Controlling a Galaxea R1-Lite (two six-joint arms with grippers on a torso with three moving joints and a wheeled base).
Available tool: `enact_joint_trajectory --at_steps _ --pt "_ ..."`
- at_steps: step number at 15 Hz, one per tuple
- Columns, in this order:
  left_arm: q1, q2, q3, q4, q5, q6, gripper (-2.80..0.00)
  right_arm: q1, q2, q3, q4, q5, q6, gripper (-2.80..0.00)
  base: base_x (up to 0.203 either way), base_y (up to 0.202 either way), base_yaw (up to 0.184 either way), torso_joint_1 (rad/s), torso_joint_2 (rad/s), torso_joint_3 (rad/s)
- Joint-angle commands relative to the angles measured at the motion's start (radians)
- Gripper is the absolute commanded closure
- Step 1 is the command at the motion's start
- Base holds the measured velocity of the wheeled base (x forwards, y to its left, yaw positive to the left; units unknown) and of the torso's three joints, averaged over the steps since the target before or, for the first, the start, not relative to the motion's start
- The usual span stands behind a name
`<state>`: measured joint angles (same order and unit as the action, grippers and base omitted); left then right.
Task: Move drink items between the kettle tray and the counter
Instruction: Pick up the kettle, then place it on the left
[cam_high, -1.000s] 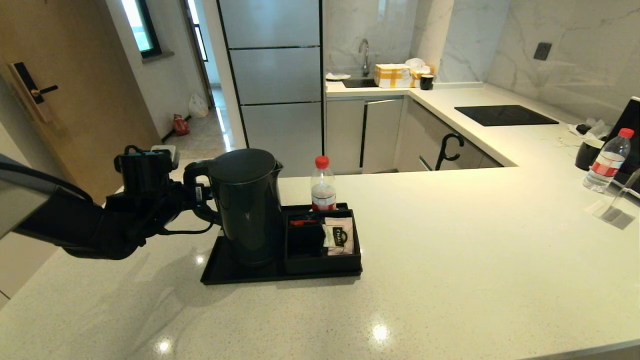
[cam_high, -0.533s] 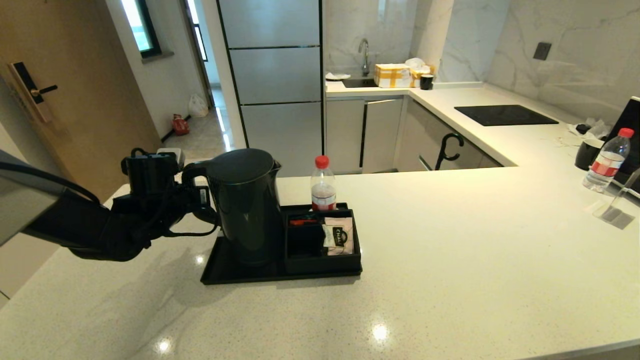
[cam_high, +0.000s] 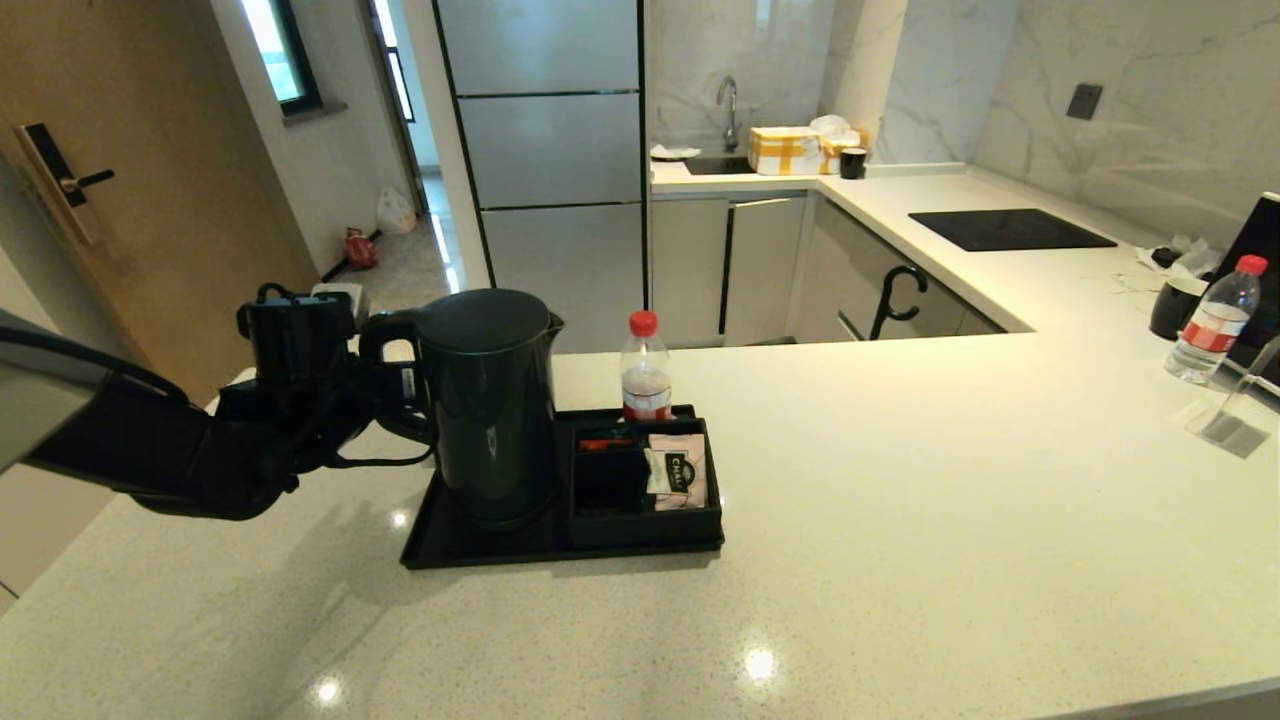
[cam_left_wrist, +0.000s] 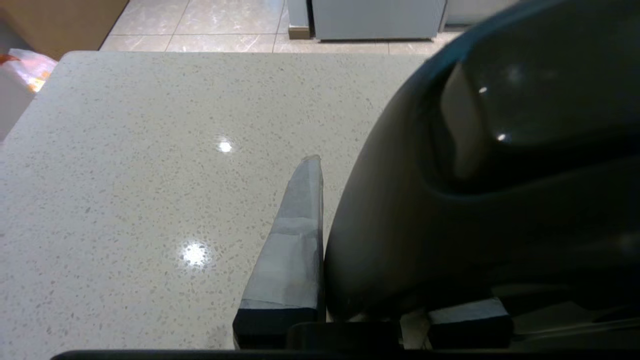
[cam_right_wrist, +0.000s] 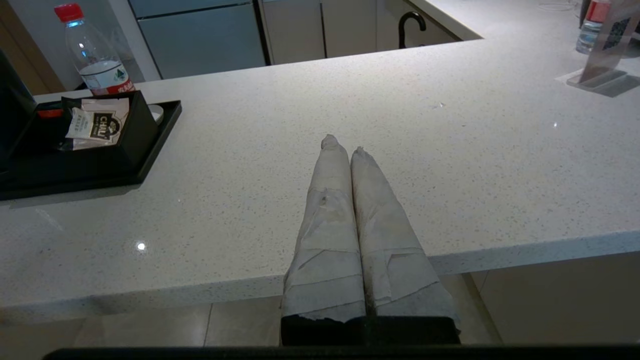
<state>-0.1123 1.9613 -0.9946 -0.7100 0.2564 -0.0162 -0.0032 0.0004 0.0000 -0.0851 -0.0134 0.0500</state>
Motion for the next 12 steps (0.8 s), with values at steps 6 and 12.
enact_joint_trajectory --at_steps 6,12 --pt "-0.024 -0.099 -0.026 0.011 0.017 -0.046 0.00 0.000 0.000 0.031 -0.001 0.001 0.001 0.00 0.000 0.000 0.000 0.000 0.00 0.000" --pt "0.125 -0.139 0.014 0.032 0.066 -0.078 0.00 0.000 0.000 0.031 -0.001 0.000 0.001 0.00 0.000 0.000 0.000 0.000 0.00 0.000"
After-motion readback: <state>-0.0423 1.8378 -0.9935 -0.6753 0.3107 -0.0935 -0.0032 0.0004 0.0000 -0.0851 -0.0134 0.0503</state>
